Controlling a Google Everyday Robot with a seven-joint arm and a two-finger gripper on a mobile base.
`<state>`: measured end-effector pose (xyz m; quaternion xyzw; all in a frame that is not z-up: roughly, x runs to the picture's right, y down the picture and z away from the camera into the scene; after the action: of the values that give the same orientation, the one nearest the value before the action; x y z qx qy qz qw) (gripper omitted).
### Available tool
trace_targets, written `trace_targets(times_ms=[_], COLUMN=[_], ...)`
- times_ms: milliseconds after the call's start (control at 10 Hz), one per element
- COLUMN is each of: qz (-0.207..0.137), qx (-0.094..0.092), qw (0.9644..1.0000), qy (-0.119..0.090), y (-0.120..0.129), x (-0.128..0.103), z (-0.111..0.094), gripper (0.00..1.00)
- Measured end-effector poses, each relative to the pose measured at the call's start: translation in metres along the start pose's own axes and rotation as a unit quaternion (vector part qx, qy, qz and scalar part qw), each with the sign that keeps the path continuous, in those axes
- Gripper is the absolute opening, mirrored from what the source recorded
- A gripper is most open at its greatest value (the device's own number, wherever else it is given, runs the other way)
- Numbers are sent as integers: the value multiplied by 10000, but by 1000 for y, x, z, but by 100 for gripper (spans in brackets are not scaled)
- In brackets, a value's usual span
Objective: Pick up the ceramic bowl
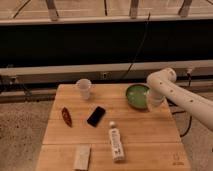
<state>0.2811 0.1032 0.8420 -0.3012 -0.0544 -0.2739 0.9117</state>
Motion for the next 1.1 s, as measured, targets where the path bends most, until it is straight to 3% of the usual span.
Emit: trace_targets(times_ms=[200, 300, 700, 900, 1100], qz=[-28, -43, -109, -150, -142], qx=[-10, -6, 0, 33, -37], qw=[10000, 10000, 9999, 9999, 9999], qy=[-11, -27, -23, 11, -22], y=[0, -1, -2, -4, -1], x=[1, 0, 0, -1, -1], z=[-3, -2, 4, -1, 1], gripper=[74, 79, 80, 67, 45])
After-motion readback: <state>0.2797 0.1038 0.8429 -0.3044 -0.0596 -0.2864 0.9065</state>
